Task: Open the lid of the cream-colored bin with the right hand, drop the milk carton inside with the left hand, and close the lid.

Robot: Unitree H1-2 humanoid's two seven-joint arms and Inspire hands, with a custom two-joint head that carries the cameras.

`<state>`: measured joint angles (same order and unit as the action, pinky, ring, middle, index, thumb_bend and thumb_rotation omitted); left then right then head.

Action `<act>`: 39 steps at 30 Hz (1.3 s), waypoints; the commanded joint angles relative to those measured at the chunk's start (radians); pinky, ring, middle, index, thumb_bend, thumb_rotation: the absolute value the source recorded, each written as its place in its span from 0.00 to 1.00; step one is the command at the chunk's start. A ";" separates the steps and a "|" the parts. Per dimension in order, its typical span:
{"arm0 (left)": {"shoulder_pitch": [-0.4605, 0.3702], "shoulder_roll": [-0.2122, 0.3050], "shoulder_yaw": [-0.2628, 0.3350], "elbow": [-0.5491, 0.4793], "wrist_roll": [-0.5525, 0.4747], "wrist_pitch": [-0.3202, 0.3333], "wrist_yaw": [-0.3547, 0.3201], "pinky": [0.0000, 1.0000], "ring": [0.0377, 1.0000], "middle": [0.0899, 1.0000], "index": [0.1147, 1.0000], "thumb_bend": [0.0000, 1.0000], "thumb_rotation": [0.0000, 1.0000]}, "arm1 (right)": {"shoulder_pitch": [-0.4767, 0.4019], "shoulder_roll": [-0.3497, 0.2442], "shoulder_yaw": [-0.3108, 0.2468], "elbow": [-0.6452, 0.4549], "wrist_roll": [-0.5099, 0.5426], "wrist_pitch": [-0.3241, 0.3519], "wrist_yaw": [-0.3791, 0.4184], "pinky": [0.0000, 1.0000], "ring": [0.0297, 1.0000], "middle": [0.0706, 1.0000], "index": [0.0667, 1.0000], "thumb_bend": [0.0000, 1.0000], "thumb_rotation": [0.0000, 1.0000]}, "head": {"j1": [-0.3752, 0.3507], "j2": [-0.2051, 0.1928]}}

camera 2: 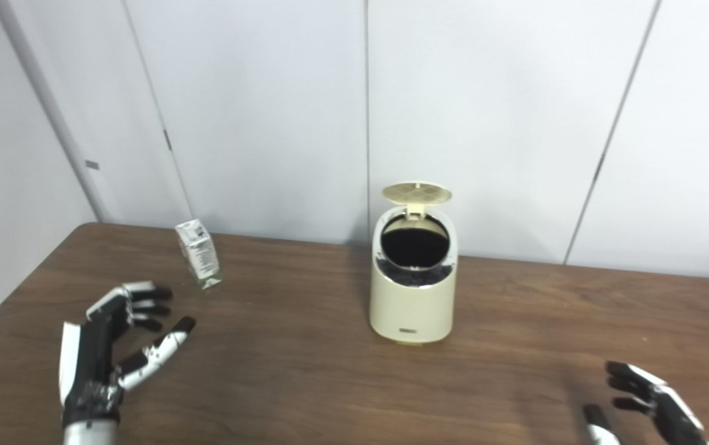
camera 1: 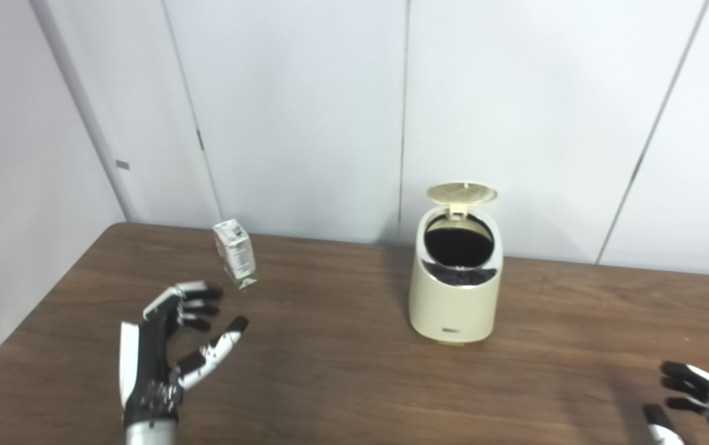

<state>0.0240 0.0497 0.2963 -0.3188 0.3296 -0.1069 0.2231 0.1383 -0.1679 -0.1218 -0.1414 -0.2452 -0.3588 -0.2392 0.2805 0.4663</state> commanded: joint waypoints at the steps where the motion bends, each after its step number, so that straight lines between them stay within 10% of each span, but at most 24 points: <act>1: -0.056 0.015 0.022 -0.003 0.025 -0.043 0.065 0.51 0.58 0.61 0.65 0.75 0.21 | -0.001 -0.036 -0.023 0.047 0.008 -0.072 0.004 0.58 0.68 0.69 0.65 0.21 0.30 | 0.016 -0.001; 6: -0.104 -0.004 0.055 0.013 0.056 -0.051 0.160 0.51 0.56 0.57 0.60 0.77 0.25 | -0.007 -0.048 -0.038 0.072 0.072 -0.081 0.020 0.57 0.68 0.68 0.64 0.21 0.26 | 0.071 -0.009; 10: -0.123 0.005 0.056 0.028 0.092 -0.013 0.186 0.51 0.57 0.58 0.63 0.80 0.28 | -0.017 -0.057 -0.053 0.096 0.118 -0.065 0.038 0.58 0.68 0.70 0.65 0.26 0.42 | 0.128 -0.018; 24: -0.213 0.189 -0.023 0.023 0.052 0.465 -0.101 0.77 0.90 0.93 1.00 0.96 0.46 | -0.065 -0.089 -0.061 0.193 0.116 -0.105 0.060 0.57 0.66 0.68 0.64 0.25 0.49 | 0.221 -0.052; 39: -0.359 0.310 -0.111 0.247 0.041 0.530 -0.173 0.66 0.86 0.95 1.00 1.00 0.47 | -0.127 -0.088 -0.043 0.307 0.051 -0.107 0.036 0.57 0.67 0.69 0.65 0.26 0.50 | 0.221 -0.119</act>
<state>-0.2762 0.3236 0.1891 -0.0673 0.3579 0.4242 0.0535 -0.0116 -0.2718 -0.1794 0.0807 -0.1553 -0.4241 -0.1908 0.5016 0.3483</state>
